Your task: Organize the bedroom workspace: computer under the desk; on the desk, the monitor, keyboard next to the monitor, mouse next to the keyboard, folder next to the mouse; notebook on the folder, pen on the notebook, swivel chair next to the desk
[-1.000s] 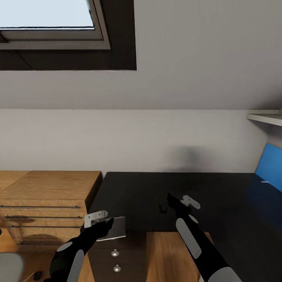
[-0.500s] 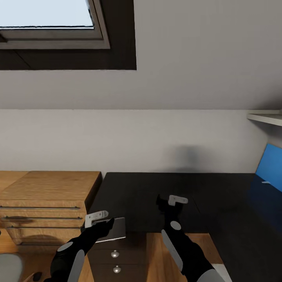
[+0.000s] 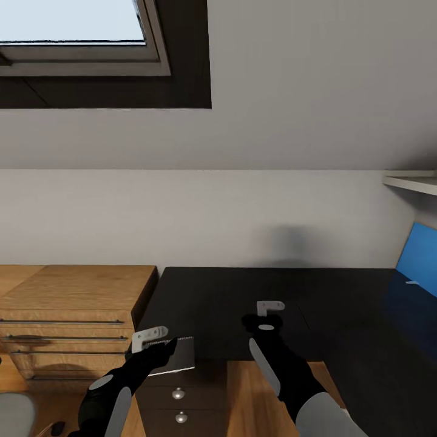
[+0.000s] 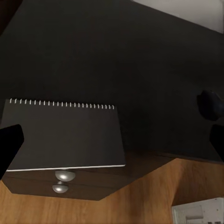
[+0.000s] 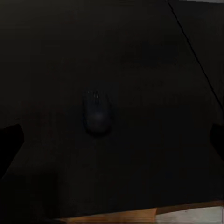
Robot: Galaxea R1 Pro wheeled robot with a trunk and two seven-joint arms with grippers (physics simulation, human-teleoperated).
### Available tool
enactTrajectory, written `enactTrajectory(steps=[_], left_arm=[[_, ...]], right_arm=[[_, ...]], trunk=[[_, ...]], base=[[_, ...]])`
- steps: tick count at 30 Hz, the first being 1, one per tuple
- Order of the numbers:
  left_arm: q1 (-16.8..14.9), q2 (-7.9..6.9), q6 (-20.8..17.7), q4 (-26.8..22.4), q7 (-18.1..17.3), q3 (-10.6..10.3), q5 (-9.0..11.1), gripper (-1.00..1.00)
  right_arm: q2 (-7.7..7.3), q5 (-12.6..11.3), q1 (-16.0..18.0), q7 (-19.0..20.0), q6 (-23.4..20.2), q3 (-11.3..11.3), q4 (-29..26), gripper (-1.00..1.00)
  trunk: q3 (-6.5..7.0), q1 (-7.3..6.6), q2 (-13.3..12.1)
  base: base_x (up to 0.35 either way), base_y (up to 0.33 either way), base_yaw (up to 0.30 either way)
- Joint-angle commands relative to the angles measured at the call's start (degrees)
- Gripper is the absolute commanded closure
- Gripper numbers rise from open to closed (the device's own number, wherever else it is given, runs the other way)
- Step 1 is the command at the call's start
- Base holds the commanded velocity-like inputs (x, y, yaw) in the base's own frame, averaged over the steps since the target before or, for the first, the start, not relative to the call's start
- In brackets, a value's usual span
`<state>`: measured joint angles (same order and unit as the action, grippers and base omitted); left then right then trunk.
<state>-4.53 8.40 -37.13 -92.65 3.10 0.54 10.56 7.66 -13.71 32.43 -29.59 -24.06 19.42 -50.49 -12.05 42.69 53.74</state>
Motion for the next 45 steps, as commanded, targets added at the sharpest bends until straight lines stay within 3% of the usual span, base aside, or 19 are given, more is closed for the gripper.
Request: enactTrajectory(steps=[1,5,9,12,17,20,22,26,35,40,45], left_arm=[[-0.04,0.06,-0.22,-0.08,0.33,-0.02,0.6,-1.0],[-0.04,0.12,-0.15,-0.08,0.33,-0.09,0.64,-1.0],[-0.04,0.12,-0.16,-0.08,0.3,-0.1,0.63,-1.0],[-0.04,0.13,-0.2,-0.08,0.3,-0.1,0.65,-1.0],[-0.04,0.13,-0.22,-0.08,0.31,-0.1,0.67,-1.0],[-0.04,0.13,-0.23,-0.08,0.32,-0.1,0.67,-1.0],[-0.04,0.13,-0.23,-0.08,0.31,-0.38,0.66,-1.0],[-0.04,0.11,-0.23,-0.08,0.32,-0.76,0.62,-1.0],[-0.04,0.08,-0.35,-0.08,0.29,-0.94,0.67,-1.0],[-0.04,0.17,-0.37,-0.08,0.13,-0.97,0.75,-1.0],[-0.04,0.33,-0.4,-0.08,0.15,-0.98,0.77,-1.0]], right_arm=[[-0.08,-0.45,0.27,-0.44,-0.32,0.19,1.37,-1.0],[-0.02,-0.48,3.7,-0.21,3.27,0.2,10.72,-1.0],[0.12,-0.5,7.62,0.32,11.52,0.31,21.77,-1.0],[0.08,0.05,8.78,3.31,14.86,0.34,25.39,-1.0],[0.0,2.84,9.28,8.54,16.56,0.33,27.15,-1.0],[-0.06,3.32,9.34,10.12,17.18,0.27,27.46,-1.0],[-0.1,3.49,9.36,13.93,17.49,0.16,28.49,-1.0],[-0.12,3.52,9.49,17.03,17.6,0.11,29.56,-1.0],[-0.38,3.08,11.4,17.96,16.86,-0.65,32.28,-1.0],[-0.52,3.0,14.09,17.95,16.07,-4.25,36.04,-1.0],[-1.29,2.89,14.71,17.91,14.65,-5.61,36.68,-1.0]], trunk=[[-0.09,0.01,0.06],[-0.09,0.01,0.06],[-0.09,0.01,0.06],[-0.09,0.01,0.06],[-0.09,0.01,0.06],[-0.09,0.01,0.06],[-0.09,0.01,0.06],[-0.09,0.01,0.06],[-0.09,0.01,0.06],[-0.09,0.01,0.06],[-0.8,0.89,1.67]], base=[[0.0,0.0,0.0],[0.017,0.0,0.0],[0.08,0.0,0.0],[0.119,0.0,0.0],[0.104,0.0,0.0],[0.094,0.0,0.0],[0.102,0.003,0.0],[0.165,0.078,0.0],[0.112,0.07,0.0],[0.006,0.004,0.0],[0.001,0.001,0.0]])
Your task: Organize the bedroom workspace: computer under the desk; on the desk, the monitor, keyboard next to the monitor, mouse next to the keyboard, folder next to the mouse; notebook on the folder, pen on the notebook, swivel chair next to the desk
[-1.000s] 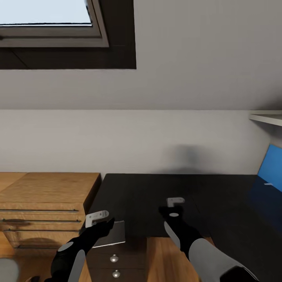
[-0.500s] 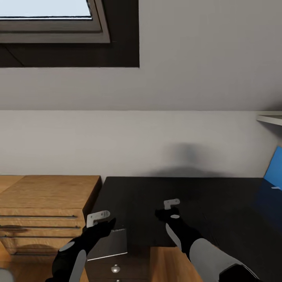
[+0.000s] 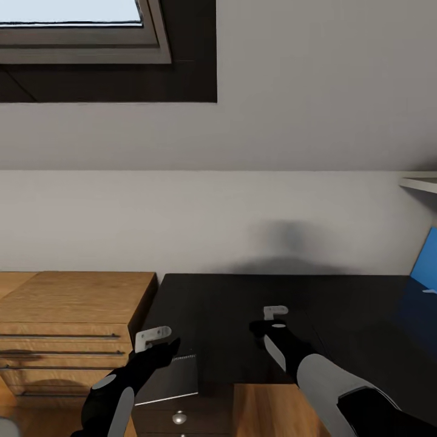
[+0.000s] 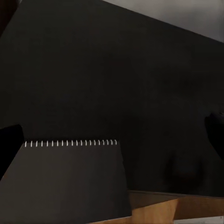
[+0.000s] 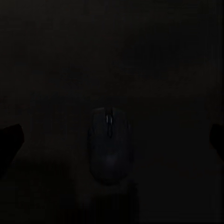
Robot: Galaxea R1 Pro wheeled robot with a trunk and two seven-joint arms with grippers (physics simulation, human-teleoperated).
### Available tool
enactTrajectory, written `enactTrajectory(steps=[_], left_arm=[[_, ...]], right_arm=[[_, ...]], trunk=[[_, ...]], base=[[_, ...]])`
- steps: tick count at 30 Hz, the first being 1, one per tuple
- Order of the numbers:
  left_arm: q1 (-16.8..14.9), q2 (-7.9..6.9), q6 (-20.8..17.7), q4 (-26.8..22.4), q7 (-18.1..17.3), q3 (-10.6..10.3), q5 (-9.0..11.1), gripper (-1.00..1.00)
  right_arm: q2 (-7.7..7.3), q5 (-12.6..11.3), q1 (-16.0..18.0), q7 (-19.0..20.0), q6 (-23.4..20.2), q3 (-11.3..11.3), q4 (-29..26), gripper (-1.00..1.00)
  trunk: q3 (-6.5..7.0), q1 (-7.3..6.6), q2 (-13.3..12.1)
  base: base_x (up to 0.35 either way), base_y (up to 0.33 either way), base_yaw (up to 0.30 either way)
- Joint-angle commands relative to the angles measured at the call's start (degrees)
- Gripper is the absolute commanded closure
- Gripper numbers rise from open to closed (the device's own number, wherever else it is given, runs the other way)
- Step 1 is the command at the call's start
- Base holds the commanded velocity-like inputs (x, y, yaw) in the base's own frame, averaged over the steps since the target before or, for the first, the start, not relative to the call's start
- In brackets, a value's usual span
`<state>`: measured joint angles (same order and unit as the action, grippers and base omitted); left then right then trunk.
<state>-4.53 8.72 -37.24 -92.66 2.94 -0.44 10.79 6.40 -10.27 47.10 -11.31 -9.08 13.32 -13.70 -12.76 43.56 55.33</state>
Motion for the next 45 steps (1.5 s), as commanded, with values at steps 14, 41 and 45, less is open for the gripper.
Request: enactTrajectory(steps=[14,41,45], left_arm=[[-0.04,0.07,-0.29,-0.07,0.31,0.0,0.55,-1.0],[-0.04,0.07,-0.29,-0.07,0.4,-0.09,0.55,-1.0],[-0.04,0.07,-0.29,-0.07,0.4,-0.09,0.55,-1.0]], right_arm=[[-0.25,-0.63,0.18,-0.29,-0.67,0.22,0.08,-1.0],[-0.2,-0.63,0.17,-0.29,-0.68,0.22,0.08,-1.0],[-0.24,-0.63,0.16,-0.29,-0.68,0.22,0.07,-1.0]], trunk=[[-2.6,3.09,5.69],[-7.45,9.02,16.52],[-8.17,9.9,18.12]], base=[[0.0,0.0,0.0],[0.0,0.0,0.0],[0.0,0.0,0.0]])
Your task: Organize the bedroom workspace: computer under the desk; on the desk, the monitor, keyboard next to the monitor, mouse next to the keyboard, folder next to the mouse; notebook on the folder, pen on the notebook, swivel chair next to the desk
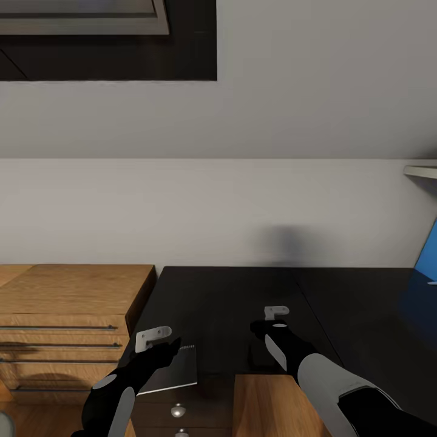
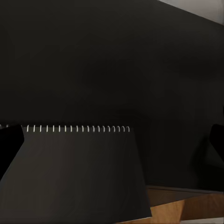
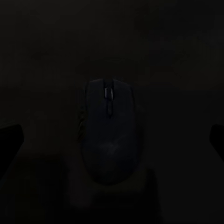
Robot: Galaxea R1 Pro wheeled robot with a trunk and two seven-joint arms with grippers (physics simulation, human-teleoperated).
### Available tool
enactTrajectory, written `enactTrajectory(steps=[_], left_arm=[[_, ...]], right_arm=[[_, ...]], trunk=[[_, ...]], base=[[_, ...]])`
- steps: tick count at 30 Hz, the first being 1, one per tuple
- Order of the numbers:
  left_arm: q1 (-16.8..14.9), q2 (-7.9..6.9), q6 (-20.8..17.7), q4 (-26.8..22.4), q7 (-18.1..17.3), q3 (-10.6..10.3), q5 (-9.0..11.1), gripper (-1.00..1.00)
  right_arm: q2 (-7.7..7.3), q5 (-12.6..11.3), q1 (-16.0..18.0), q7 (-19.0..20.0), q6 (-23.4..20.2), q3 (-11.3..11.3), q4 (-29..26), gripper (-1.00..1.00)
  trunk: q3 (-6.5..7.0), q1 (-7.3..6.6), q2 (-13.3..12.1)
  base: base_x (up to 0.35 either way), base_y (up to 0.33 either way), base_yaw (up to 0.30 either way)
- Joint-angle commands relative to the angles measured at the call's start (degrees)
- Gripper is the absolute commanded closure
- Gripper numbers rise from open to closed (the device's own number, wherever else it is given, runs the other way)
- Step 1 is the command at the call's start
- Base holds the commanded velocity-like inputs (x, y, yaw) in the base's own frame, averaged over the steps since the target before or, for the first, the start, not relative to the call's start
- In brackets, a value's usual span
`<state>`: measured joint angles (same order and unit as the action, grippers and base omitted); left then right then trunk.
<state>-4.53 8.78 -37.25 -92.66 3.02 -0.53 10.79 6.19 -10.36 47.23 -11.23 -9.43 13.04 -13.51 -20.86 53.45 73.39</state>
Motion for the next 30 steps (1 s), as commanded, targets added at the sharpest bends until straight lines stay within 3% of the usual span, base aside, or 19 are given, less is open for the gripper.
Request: enactTrajectory(steps=[1,11,18,25,28,30], left_arm=[[-0.04,0.01,-0.28,-0.06,0.32,0.0,0.55,-1.0],[-0.04,0.01,-0.28,-0.06,0.32,-0.17,0.55,-1.0],[-0.04,-0.21,0.08,-0.06,0.23,-0.05,0.55,-1.0],[-0.18,-0.56,6.45,-0.14,0.29,0.18,0.55,-1.0],[-2.06,-0.47,7.42,-0.13,0.38,0.29,0.62,-1.0],[-6.0,-0.23,7.13,-0.14,0.54,0.49,1.95,-1.0]], right_arm=[[-0.03,-0.54,0.02,-0.37,-0.33,0.49,-0.13,-1.0],[-0.03,-0.54,0.01,-0.37,-0.33,0.49,-0.12,-1.0],[-0.03,-0.54,0.01,-0.37,-0.25,0.49,-0.15,-1.0],[0.11,-0.54,0.04,-0.37,-0.32,0.49,-0.25,-1.0],[0.09,-0.54,0.03,-0.39,-0.32,0.49,-0.33,-1.0],[0.01,-0.54,0.02,-0.37,-0.33,0.49,-0.49,-1.0]], trunk=[[-0.25,0.23,0.46],[-2.05,2.42,4.47],[-2.05,2.42,4.47],[-2.05,2.42,4.47],[-2.05,2.42,4.47],[-2.05,2.42,4.47]], base=[[0.0,0.0,0.0],[0.0,0.0,0.0],[0.0,0.0,0.0],[0.0,0.0,0.0],[0.0,0.0,0.0],[0.0,0.0,0.0]])
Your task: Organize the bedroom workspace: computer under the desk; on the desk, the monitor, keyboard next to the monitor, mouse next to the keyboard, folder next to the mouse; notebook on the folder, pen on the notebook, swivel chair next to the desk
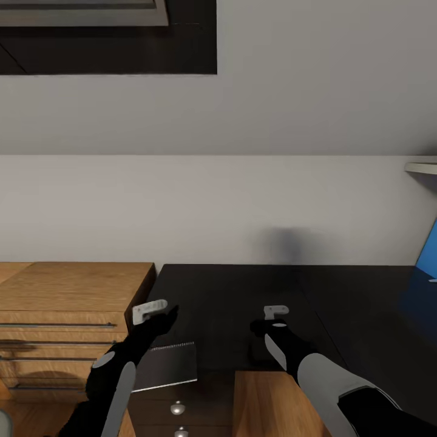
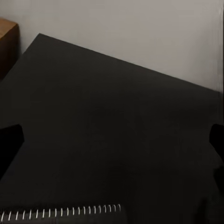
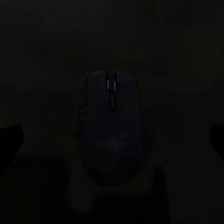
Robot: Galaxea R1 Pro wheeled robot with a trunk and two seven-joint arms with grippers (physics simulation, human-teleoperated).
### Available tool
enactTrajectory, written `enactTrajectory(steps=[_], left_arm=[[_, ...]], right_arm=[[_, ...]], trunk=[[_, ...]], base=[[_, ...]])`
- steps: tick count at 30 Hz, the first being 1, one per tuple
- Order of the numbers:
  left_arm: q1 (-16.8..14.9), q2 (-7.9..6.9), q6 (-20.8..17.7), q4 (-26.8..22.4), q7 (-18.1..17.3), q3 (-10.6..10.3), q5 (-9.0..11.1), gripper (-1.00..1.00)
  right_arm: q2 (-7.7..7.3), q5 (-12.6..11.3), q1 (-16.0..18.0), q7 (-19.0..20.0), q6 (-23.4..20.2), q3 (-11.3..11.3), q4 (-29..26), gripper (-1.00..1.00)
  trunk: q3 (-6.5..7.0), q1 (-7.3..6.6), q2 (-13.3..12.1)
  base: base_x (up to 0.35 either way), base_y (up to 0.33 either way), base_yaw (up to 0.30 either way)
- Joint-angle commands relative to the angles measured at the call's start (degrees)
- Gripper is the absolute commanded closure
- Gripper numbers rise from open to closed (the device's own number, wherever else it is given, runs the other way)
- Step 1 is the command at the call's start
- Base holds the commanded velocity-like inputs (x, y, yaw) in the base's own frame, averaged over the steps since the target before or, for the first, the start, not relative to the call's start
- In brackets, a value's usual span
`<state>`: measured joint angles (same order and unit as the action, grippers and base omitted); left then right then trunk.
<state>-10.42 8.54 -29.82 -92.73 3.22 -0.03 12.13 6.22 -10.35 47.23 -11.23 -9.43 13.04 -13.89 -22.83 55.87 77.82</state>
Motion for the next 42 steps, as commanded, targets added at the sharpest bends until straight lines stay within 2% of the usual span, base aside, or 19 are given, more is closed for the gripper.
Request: enactTrajectory(steps=[1,2,3,5,8,10,11,12,14,17,23,42], left_arm=[[-0.81,0.03,-0.75,-0.07,0.38,0.03,1.17,-1.0],[-2.14,0.04,-2.17,-0.06,0.43,0.06,2.52,-1.0],[-3.94,-0.01,-6.02,-0.07,0.4,0.15,5.47,-1.0],[-4.57,-0.17,-7.96,-0.06,0.28,0.46,7.61,-1.0],[-4.95,-0.33,-9.16,-0.06,0.13,0.98,9.48,-1.0],[-5.05,-0.49,-9.48,-0.05,0.1,1.25,9.96,-1.0],[-5.13,-1.24,-9.83,-0.04,0.05,2.81,10.41,-1.0],[-5.17,-1.73,-9.98,-0.04,0.01,4.04,10.6,-1.0],[-5.19,-2.18,-10.12,-0.06,-0.02,5.16,10.74,-1.0],[-5.21,-2.5,-10.21,-0.07,-0.04,5.97,10.85,-1.0],[-5.22,-2.65,-10.29,-0.03,-0.04,6.34,10.89,-1.0],[-5.22,-2.67,-10.44,-0.06,-0.05,6.24,10.9,-1.0]], right_arm=[[-0.04,-0.55,0.02,-0.37,-0.33,0.49,-0.13,-1.0],[-0.07,-0.55,0.03,-0.37,-0.33,0.49,-0.15,-1.0],[-0.12,-0.55,0.04,-0.37,-0.33,0.49,-0.22,-1.0],[-0.18,-0.52,0.02,-0.37,-0.33,0.49,-0.24,-1.0],[-0.22,-0.49,0.04,-0.42,-0.36,0.49,-0.25,-1.0],[-0.22,-0.48,0.03,-0.43,-0.38,0.49,-0.26,-1.0],[-0.19,-0.54,0.05,-0.44,-0.65,0.47,-0.23,-1.0],[-0.16,-0.61,0.05,-0.45,-1.16,0.46,-0.21,-1.0],[-0.16,-0.67,0.02,-0.45,-2.37,0.42,-0.19,-1.0],[-0.16,-1.34,0.04,-0.45,-4.56,-0.19,-0.2,-1.0],[-0.16,-3.87,0.04,-0.39,-7.52,-0.72,-0.36,-1.0],[-0.23,-4.08,0.05,-0.44,-8.67,-0.82,-0.35,-1.0]], trunk=[[-0.07,0.0,0.04],[-0.07,0.0,0.04],[-0.07,0.0,0.04],[-0.07,0.0,0.04],[-0.07,0.0,0.04],[-0.07,0.0,0.04],[-0.07,0.0,0.04],[-0.07,0.0,0.04],[-0.07,0.0,0.04],[-0.07,0.0,0.04],[-0.07,0.0,0.04],[-0.07,0.0,0.04]], base=[[0.0,0.0,0.0],[0.0,0.0,0.0],[0.0,0.0,0.0],[0.0,0.0,0.0],[0.0,0.0,0.0],[0.0,0.0,0.0],[0.0,0.0,0.0],[0.0,0.0,0.0],[0.0,0.0,0.0],[0.006,0.0,0.0],[0.148,0.0,0.0],[0.048,0.0,0.0]])
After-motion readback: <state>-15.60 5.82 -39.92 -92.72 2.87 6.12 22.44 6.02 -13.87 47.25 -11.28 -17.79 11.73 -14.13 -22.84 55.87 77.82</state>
